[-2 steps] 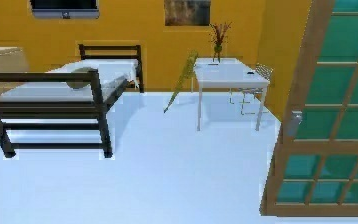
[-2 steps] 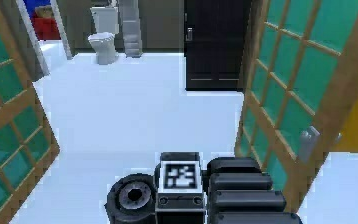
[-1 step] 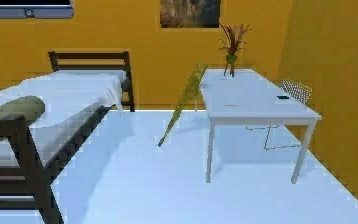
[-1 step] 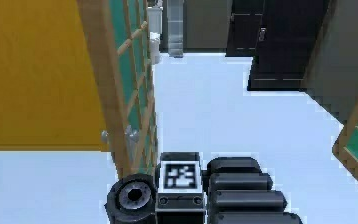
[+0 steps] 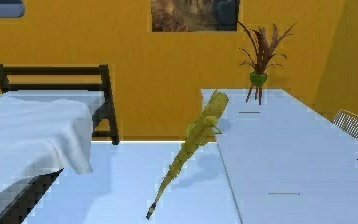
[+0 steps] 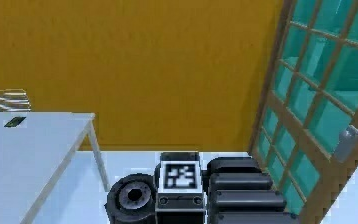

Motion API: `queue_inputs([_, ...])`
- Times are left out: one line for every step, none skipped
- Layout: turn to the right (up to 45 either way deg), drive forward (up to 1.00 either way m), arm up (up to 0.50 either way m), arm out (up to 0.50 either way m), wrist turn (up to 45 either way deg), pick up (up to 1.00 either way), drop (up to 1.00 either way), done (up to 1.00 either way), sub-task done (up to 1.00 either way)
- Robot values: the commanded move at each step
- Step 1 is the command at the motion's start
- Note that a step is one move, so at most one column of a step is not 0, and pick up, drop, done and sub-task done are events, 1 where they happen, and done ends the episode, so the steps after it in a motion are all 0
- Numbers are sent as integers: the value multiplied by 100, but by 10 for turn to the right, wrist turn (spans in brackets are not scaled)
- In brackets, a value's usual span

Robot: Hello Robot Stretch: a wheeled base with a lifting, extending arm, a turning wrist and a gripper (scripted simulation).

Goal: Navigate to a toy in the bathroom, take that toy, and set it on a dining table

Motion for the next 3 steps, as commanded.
queue_inputs([-30,0,0,0,0,0,0,0,0])
queue_inputs([0,100,0,0,0,0,0,0,0])
queue_inputs([0,60,0,0,0,0,0,0,0])
